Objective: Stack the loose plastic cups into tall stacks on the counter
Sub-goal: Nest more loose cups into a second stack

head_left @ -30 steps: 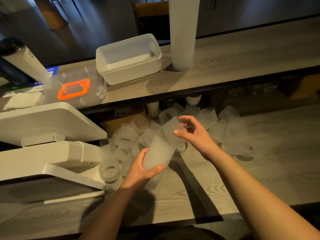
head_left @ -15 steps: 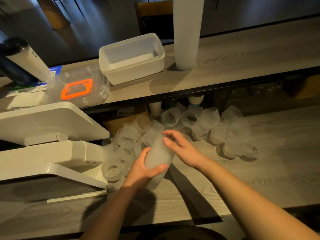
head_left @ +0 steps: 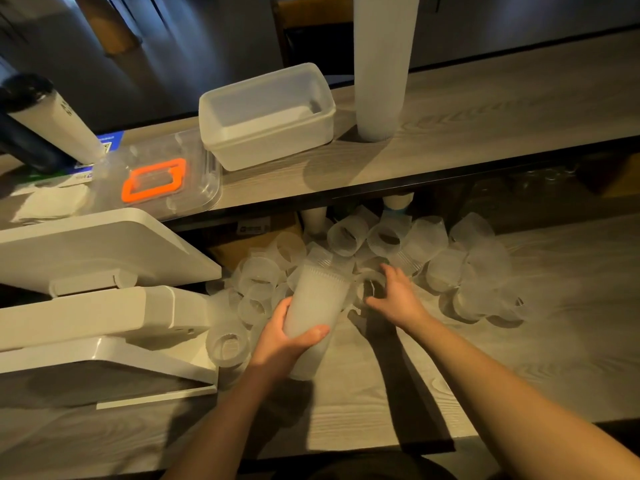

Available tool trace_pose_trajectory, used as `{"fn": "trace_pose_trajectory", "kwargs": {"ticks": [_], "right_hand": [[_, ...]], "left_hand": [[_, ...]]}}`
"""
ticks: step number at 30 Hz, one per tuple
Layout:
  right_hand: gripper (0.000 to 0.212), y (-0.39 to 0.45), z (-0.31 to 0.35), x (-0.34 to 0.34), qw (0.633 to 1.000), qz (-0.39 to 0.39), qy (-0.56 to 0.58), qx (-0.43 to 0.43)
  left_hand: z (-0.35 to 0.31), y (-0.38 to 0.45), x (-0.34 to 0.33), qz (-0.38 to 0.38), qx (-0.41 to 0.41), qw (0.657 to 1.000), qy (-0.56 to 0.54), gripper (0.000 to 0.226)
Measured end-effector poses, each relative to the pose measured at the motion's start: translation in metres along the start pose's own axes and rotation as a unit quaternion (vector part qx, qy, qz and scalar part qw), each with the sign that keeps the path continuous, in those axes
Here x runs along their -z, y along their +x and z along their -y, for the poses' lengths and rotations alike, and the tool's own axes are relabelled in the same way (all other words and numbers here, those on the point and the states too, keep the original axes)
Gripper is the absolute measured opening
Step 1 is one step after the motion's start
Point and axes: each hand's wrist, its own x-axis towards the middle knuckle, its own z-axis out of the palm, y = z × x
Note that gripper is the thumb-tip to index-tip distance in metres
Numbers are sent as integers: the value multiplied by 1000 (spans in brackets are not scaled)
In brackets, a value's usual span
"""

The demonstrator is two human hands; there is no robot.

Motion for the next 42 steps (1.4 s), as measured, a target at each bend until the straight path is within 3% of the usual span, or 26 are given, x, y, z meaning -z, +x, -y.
{"fn": "trace_pose_trajectory", "kwargs": {"ticks": [6,12,16,19,24,27,29,34,42], "right_hand": [[105,17,-3,-17,996,10,-89,23],[81,15,-20,-25,996,-21,-83,24],[80,-2,-25,-21,998,-55,40,-21],[67,-16,-24,-8,988,-80,126,-32],[38,-42,-4,25,928,-71,364,-42],[19,-53,9,44,902,-39,429,-5],[18,-59,18,52,904,-20,427,24],[39,-68,32,54,946,-4,313,88],[44,-77,38,50,951,-23,294,90]], "left_hand": [[3,0,7,-4,23,1000,11,102],[5,-1,14,-13,26,1000,-5,98],[8,-2,12,-16,27,1000,-6,94],[9,-4,9,-9,20,1000,2,94],[7,-4,-1,8,-3,1000,29,94],[10,-4,-5,23,-17,998,55,98],[12,-3,-8,36,-32,995,88,101],[6,-4,-17,41,-73,984,160,87],[4,-2,-22,50,-112,974,192,86]]}}
